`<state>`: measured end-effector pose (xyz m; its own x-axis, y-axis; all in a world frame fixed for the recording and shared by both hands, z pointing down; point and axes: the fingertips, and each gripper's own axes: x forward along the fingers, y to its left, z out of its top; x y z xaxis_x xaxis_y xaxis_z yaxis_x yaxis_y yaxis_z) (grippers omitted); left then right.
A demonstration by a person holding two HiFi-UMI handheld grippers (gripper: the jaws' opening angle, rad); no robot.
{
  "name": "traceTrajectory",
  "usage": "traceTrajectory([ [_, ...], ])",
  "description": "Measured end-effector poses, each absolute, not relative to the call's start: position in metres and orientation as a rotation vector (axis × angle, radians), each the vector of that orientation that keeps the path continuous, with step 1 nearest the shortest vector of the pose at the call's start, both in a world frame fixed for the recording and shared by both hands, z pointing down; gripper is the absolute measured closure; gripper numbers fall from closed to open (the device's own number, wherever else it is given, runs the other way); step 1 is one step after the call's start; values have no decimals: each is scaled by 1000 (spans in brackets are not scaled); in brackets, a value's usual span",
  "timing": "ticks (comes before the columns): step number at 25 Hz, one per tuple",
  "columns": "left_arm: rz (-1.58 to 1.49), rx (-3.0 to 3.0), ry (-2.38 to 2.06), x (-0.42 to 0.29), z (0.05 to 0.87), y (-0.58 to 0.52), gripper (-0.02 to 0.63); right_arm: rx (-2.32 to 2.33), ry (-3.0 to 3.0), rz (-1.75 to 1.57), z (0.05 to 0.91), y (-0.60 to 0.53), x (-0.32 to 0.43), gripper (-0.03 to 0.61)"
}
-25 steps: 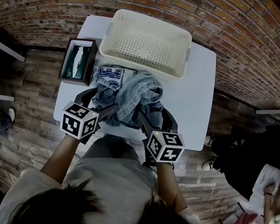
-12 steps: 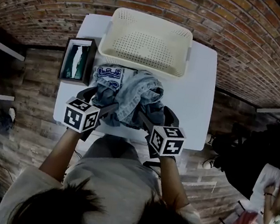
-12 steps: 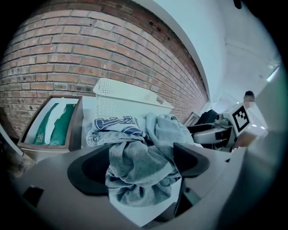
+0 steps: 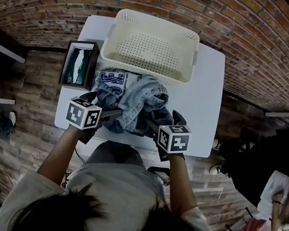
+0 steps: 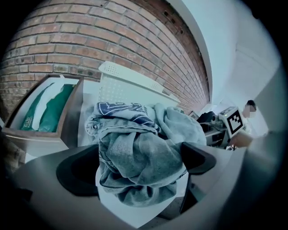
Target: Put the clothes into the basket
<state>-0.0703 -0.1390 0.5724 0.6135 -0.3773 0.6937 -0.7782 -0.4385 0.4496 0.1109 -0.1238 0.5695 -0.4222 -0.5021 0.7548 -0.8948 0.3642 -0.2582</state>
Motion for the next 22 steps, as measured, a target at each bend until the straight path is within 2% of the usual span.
traceTrajectory([
  [7, 696, 1996, -874, -68, 595, -143, 26, 1090, -1997, 957, 605, -123, 115, 23],
  [22, 777, 1957, -730, -49, 622, -147, 25, 802, -1959, 1053, 642, -124, 92, 33],
])
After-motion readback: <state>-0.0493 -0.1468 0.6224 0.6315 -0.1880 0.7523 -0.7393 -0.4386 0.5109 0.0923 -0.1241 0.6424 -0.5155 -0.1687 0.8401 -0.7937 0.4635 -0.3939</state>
